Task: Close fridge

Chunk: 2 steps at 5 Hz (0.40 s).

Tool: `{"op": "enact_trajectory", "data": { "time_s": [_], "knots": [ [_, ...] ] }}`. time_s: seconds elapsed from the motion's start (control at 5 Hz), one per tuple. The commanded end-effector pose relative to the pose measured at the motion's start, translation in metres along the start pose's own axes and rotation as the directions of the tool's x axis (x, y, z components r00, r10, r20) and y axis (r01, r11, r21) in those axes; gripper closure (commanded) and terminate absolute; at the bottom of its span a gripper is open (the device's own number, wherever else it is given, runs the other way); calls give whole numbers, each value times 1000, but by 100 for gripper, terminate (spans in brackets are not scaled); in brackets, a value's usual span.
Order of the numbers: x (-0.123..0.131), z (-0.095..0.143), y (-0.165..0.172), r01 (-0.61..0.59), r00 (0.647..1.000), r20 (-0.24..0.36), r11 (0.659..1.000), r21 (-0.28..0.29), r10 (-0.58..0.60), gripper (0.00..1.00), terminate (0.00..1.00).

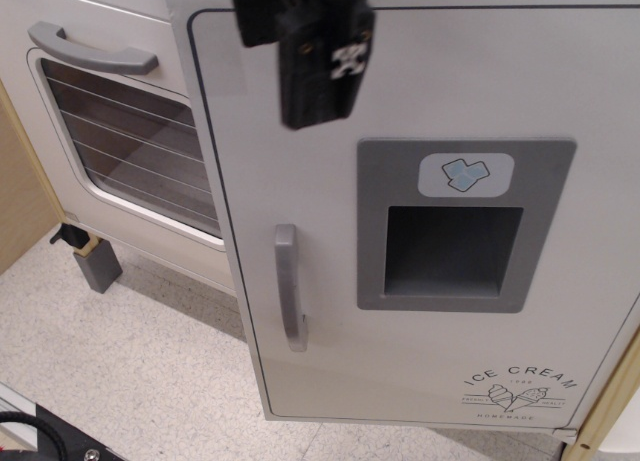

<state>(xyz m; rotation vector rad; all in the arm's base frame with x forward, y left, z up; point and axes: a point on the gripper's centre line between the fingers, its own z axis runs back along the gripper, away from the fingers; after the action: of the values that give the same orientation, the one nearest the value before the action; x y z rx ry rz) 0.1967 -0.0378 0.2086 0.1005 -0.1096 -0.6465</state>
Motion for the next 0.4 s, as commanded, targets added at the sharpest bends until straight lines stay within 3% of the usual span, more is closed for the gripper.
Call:
{"op": "enact_trajectory", "data": {
  "time_s": [0.0,0.2],
  "knots": [
    [-15,-52,-10,-49,998,-48,998,40,51,0,0],
    [-6,-84,-2,-139,990,0,988,70,140,0,0]
  ]
}}
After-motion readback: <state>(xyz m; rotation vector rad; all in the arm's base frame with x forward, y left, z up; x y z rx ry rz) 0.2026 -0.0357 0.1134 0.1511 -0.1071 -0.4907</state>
